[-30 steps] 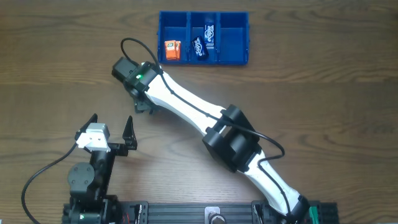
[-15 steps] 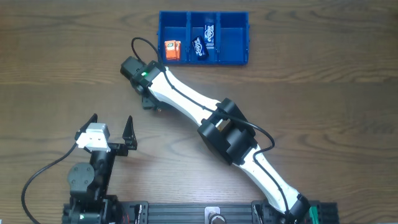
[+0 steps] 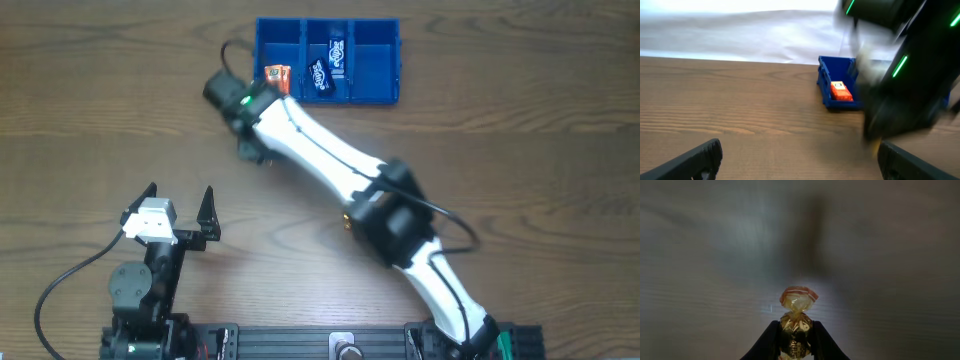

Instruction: Sort Candies Into Trays

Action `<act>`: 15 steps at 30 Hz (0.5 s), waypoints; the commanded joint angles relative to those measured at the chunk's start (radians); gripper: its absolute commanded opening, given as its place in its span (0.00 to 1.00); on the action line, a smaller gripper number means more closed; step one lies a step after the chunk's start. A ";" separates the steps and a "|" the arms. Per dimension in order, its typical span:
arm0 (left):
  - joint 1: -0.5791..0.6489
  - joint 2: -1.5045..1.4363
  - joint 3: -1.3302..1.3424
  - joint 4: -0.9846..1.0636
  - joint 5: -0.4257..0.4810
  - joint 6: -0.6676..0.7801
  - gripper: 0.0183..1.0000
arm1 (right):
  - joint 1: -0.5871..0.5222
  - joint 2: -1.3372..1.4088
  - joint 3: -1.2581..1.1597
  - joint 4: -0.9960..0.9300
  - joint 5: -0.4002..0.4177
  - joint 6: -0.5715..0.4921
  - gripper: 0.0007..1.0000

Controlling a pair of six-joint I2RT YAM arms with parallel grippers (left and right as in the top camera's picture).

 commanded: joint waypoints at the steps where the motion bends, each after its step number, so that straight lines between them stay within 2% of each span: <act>1: 0.004 -0.006 -0.020 -0.033 0.018 0.003 1.00 | -0.174 -0.255 0.019 0.001 0.205 -0.140 0.18; 2: 0.004 -0.006 -0.020 -0.033 0.018 0.003 1.00 | -0.216 -0.256 0.020 0.012 0.227 -0.175 0.18; 6: 0.004 -0.006 -0.020 -0.033 0.018 0.003 1.00 | -0.369 -0.192 0.019 0.072 0.226 -0.271 0.18; 10: 0.004 -0.006 -0.020 -0.033 0.018 0.003 1.00 | -0.438 -0.111 0.019 0.115 0.159 -0.308 0.18; 13: 0.004 -0.006 -0.020 -0.033 0.018 0.003 1.00 | -0.461 -0.058 0.019 0.141 0.138 -0.312 0.19; 15: 0.004 -0.006 -0.020 -0.033 0.018 0.003 1.00 | -0.466 -0.041 0.019 0.160 0.119 -0.327 0.25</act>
